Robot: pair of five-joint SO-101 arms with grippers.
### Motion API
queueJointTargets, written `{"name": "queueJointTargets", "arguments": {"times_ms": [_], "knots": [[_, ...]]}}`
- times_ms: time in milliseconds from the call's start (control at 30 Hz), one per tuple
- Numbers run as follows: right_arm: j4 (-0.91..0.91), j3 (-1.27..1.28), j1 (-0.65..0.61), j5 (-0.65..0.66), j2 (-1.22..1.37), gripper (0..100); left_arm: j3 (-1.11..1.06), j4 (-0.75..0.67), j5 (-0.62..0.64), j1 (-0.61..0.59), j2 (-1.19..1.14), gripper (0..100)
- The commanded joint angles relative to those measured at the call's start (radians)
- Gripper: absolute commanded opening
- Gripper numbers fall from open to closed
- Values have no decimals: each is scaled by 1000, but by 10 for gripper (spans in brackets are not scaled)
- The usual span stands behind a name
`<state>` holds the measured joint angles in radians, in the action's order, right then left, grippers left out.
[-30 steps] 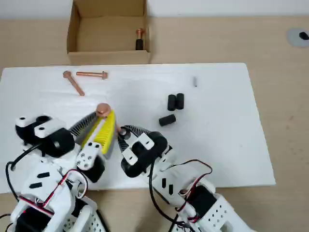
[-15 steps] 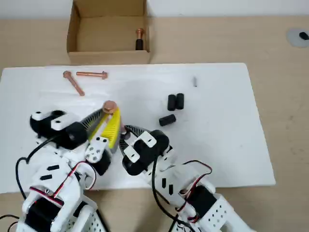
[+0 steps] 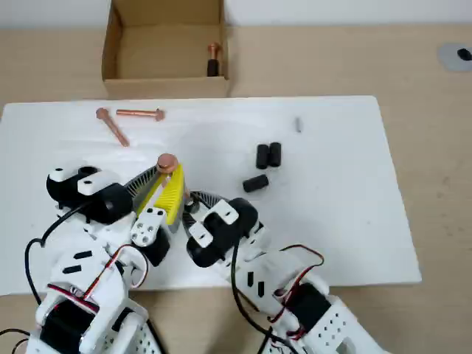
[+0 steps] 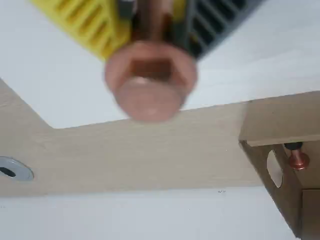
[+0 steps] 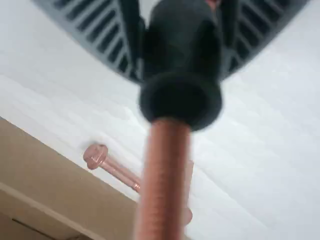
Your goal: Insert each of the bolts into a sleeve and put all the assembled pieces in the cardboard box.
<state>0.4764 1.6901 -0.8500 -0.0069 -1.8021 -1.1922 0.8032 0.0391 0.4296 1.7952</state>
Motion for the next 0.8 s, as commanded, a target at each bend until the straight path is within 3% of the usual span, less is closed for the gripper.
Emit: {"name": "queueJointTargets", "arguments": {"times_ms": [0,367,767], "knots": [[-21,-25,19,-11,-182,9,2,-17,9,-9,1,6],[-20,-24,19,-11,-179,9,9,-14,11,-9,-1,6],[-20,-24,19,-9,-177,9,60,81,12,-8,1,6]]}}
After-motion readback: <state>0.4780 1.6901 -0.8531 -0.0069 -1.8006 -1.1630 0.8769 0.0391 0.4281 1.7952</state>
